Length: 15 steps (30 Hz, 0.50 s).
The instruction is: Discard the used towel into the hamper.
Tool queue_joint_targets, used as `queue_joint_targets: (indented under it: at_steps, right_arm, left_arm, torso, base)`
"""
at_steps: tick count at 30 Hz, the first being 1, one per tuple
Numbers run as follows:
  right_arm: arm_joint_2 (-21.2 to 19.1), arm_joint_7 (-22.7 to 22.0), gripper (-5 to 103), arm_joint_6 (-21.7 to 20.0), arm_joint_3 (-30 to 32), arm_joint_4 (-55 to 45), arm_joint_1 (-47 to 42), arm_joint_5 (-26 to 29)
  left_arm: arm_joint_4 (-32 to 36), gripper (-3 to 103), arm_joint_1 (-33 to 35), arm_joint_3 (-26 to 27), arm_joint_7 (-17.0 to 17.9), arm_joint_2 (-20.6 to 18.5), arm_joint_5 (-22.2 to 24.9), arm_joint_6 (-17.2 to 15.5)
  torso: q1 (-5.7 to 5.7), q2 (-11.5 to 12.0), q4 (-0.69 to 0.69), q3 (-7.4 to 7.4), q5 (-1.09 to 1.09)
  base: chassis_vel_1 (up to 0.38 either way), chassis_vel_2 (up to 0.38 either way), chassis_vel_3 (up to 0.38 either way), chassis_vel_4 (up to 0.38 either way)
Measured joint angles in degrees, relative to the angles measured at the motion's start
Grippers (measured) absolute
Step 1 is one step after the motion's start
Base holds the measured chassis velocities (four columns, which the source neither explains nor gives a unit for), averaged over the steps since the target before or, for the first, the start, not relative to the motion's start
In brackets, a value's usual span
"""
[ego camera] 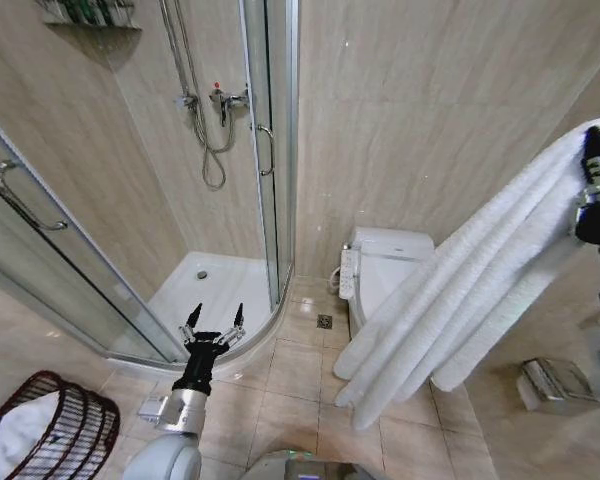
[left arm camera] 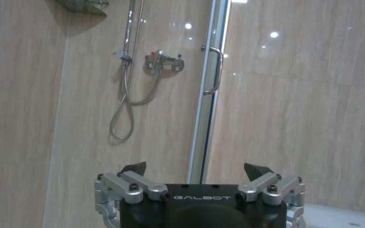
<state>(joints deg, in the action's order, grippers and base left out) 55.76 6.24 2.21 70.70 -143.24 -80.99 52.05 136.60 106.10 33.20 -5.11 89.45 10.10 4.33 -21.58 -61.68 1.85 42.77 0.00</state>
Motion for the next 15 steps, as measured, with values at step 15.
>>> queue_joint_targets:
  at_steps: [15]
  right_arm:
    - [0.9,0.1,5,0.0,-1.6,0.0,-0.1,-0.8]
  left_arm:
    - [0.0,100,0.0,0.0,0.0,0.0,0.0,0.0]
  torso:
    - [-1.89,-4.2,0.00,2.35,0.00]
  base:
    - [0.000,0.000,0.000,0.000]
